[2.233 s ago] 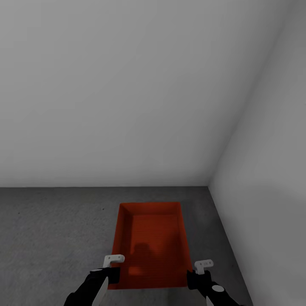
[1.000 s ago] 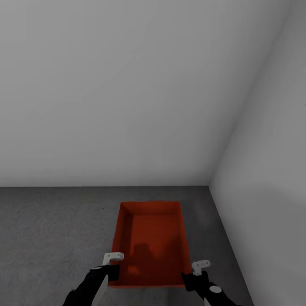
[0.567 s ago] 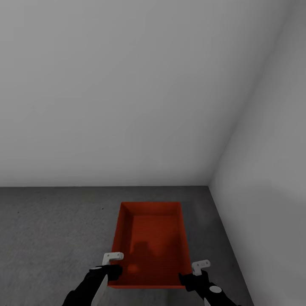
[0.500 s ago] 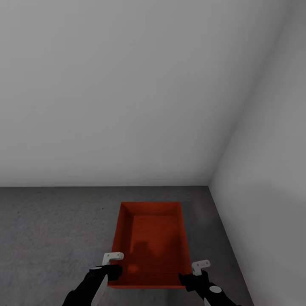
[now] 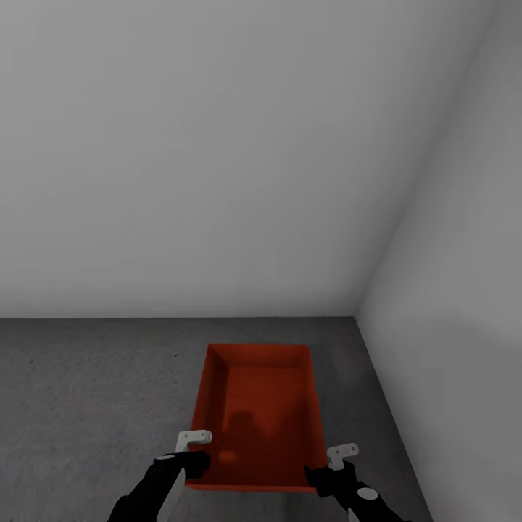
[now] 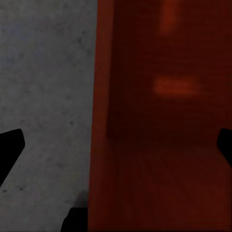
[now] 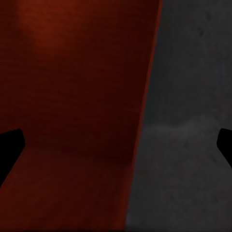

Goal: Move the two storage containers from the living room to the garage. In the garage, place one container on the floor and stack the other container on top of it (either order is fine).

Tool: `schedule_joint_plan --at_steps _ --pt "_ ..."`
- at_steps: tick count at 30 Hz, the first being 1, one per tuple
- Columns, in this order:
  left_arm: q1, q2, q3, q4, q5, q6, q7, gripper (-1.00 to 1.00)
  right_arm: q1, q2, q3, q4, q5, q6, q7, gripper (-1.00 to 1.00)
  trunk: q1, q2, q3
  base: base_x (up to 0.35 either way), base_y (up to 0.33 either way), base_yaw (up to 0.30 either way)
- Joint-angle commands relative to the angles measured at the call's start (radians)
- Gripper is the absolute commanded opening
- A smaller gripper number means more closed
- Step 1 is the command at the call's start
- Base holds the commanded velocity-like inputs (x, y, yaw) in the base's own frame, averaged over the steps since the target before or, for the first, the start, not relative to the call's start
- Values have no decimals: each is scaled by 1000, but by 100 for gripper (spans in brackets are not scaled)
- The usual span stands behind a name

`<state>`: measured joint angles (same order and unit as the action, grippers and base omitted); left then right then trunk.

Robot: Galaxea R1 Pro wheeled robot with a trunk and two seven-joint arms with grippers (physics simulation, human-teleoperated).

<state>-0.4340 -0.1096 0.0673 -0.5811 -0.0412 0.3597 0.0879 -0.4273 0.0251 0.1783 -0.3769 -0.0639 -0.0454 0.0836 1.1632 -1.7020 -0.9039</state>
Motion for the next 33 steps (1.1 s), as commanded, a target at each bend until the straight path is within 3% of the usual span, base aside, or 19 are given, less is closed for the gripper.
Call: schedule_joint_plan --at_steps 1,33 --pt "0 -2 5 -2 -4 5 0 100 -1 -1 4 1 -7 -4 1 100 -4 7 3 -2 0 0" --pt "0 -4 3 -2 -5 5 0 100 -1 -1 5 1 -7 -4 1 100 -127 231 103 0 0 0"
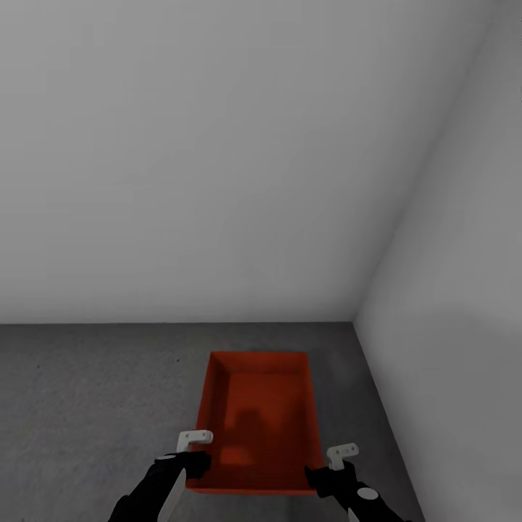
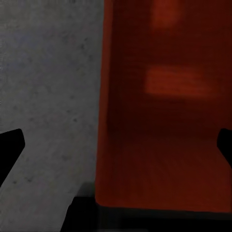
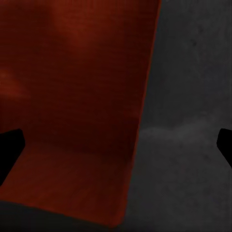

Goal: Move the two storage containers from the living room to the garage. In the garage, place one container on the floor and stack the other container on top of it (either order is fine).

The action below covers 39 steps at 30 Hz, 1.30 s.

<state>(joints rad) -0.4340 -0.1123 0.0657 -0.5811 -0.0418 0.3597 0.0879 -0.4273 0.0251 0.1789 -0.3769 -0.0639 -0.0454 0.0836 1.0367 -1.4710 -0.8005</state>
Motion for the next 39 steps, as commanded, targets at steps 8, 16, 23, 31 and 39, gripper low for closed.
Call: schedule_joint_plan --at_steps 8,16,23,31,39 --pt "0 -1 5 -2 -4 5 0 100 -1 -1 4 1 -8 -4 1 100 -31 56 24 -182 0 0" --pt "0 1 5 -2 -4 5 0 100 -1 -1 4 1 -5 -4 1 100 -62 112 50 -325 0 0" --pt "0 3 5 -2 -4 5 0 100 -1 -1 4 1 -5 -4 1 100 -88 161 71 -335 0 0" --pt "1 19 13 8 -9 -1 0 100 -1 -1 5 1 -6 -4 0 100 -119 217 97 -336 0 0" --pt "4 90 15 304 -9 -231 6 100 -1 -30 5 100 -4 -5 -13 100 -150 273 122 -337 0 0"
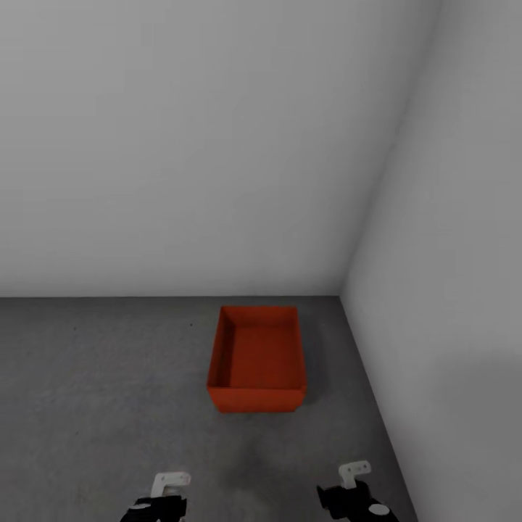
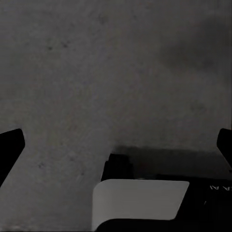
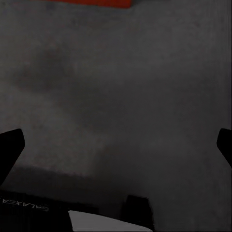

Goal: Move the two storage containers from the living room to the garage. In the garage, place one container on the floor and stack the other container on top of it (either order is fine).

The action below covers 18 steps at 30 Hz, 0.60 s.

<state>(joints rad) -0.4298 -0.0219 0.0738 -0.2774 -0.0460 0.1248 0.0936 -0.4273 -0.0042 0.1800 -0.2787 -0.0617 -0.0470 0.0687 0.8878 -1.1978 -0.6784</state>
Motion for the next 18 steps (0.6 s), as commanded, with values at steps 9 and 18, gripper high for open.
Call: schedule_joint_plan --at_steps 9,18 --pt "1 33 6 299 -3 -260 2 100 -1 -46 4 172 0 -23 -4 100 -35 63 28 -324 0 0" --pt "6 90 5 353 -4 -296 -4 100 7 -46 3 285 2 -152 -4 100 -70 126 56 -49 0 0"
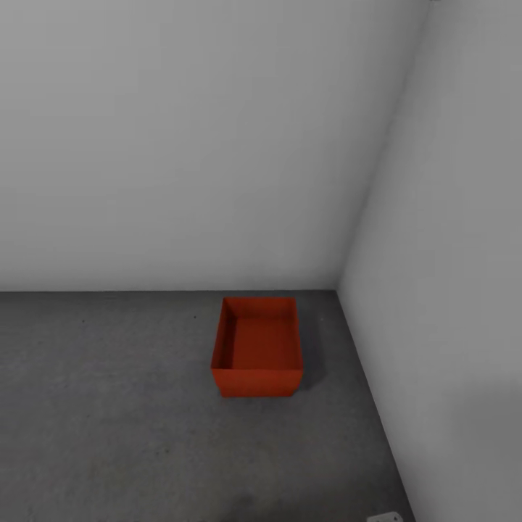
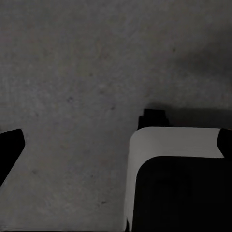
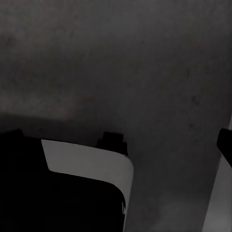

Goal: Move the two storage containers from the living room to the garage. In the garage, place one container on the floor and stack the other container on top of it (either order is fine).

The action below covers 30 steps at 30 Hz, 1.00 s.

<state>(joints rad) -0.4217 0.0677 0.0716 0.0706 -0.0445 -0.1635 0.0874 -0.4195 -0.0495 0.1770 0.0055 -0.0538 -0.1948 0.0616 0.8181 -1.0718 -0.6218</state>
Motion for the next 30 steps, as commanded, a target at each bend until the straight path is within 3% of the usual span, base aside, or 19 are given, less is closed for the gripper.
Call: schedule_joint_plan --at_steps 1,6,11,15,20,30 --pt "-1 9 7 5 -5 -9 1 100 0 1 6 3 -5 -7 4 100 -4 7 2 -3 0 0" --pt "0 55 7 6 -3 -44 -18 100 1 1 6 5 -4 -13 4 100 -23 42 18 -1 0 0" --pt "17 63 7 6 -4 -132 -121 100 0 2 6 5 -3 -13 4 100 -42 77 34 0 0 0" --pt "44 68 8 7 -3 -250 -151 100 1 2 6 5 -4 -12 4 100 -58 105 46 0 0 0" --pt "61 68 8 7 -4 -306 -144 100 1 4 4 20 -8 -10 5 100 -73 133 59 0 0 0" --pt "94 53 7 8 -3 -308 -57 100 1 5 4 38 -9 -8 6 100 -104 189 84 0 0 0"
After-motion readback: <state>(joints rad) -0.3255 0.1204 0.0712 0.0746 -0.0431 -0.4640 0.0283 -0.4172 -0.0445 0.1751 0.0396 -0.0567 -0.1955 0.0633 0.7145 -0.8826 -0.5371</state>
